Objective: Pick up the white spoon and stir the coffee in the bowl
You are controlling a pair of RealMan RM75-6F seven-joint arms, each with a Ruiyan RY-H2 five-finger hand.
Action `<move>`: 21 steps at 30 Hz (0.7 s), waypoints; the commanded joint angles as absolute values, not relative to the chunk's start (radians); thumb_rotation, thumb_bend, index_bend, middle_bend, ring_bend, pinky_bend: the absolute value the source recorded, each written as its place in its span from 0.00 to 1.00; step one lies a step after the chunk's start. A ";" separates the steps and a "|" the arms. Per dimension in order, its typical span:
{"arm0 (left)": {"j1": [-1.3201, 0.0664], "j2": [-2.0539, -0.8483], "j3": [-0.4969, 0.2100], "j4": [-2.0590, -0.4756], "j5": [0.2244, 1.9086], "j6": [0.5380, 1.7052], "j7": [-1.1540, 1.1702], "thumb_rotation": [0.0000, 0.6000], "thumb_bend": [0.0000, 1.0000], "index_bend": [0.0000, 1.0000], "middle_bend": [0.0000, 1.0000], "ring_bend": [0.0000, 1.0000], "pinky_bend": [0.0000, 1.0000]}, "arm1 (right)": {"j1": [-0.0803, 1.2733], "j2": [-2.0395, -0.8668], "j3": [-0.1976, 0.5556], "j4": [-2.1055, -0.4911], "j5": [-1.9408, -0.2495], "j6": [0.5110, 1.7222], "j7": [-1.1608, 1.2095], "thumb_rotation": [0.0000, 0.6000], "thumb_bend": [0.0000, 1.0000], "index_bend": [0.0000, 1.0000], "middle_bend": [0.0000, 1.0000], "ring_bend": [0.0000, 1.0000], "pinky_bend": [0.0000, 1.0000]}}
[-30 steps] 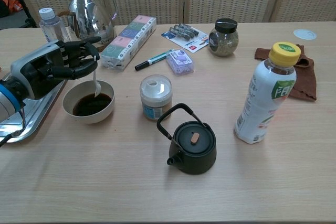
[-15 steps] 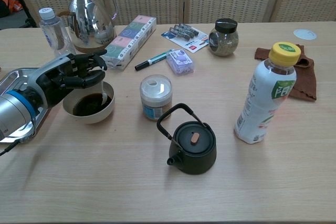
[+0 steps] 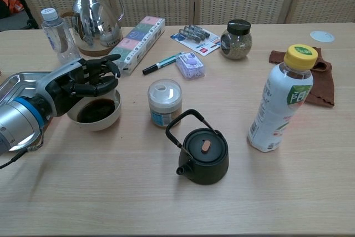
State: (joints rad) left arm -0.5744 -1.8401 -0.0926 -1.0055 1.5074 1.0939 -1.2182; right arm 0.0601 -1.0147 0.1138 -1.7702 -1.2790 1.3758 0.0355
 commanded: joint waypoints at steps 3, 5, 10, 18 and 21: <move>-0.572 -1.832 -0.073 -1.044 1.526 1.107 -1.207 1.00 0.43 0.66 0.00 0.00 0.00 | 0.060 -1.013 0.115 -1.771 -1.278 1.376 0.039 1.00 0.00 0.00 0.00 0.00 0.00; -0.569 -1.828 -0.067 -1.056 1.527 1.107 -1.207 1.00 0.43 0.66 0.00 0.00 0.00 | 0.060 -1.012 0.115 -1.772 -1.278 1.376 0.040 1.00 0.00 0.00 0.00 0.00 0.00; -0.552 -1.816 -0.049 -1.069 1.528 1.118 -1.210 1.00 0.43 0.66 0.00 0.00 0.00 | 0.059 -1.010 0.116 -1.775 -1.278 1.379 0.043 1.00 0.00 0.00 0.00 0.00 0.00; -0.537 -1.798 -0.047 -1.053 1.525 1.138 -1.238 1.00 0.43 0.66 0.00 0.00 0.00 | 0.061 -1.013 0.112 -1.774 -1.280 1.375 0.036 1.00 0.00 0.00 0.00 0.00 0.00; -0.536 -1.796 -0.049 -1.046 1.520 1.134 -1.244 1.00 0.43 0.66 0.00 0.00 0.00 | 0.061 -1.015 0.112 -1.774 -1.280 1.375 0.034 1.00 0.00 0.00 0.00 0.00 0.00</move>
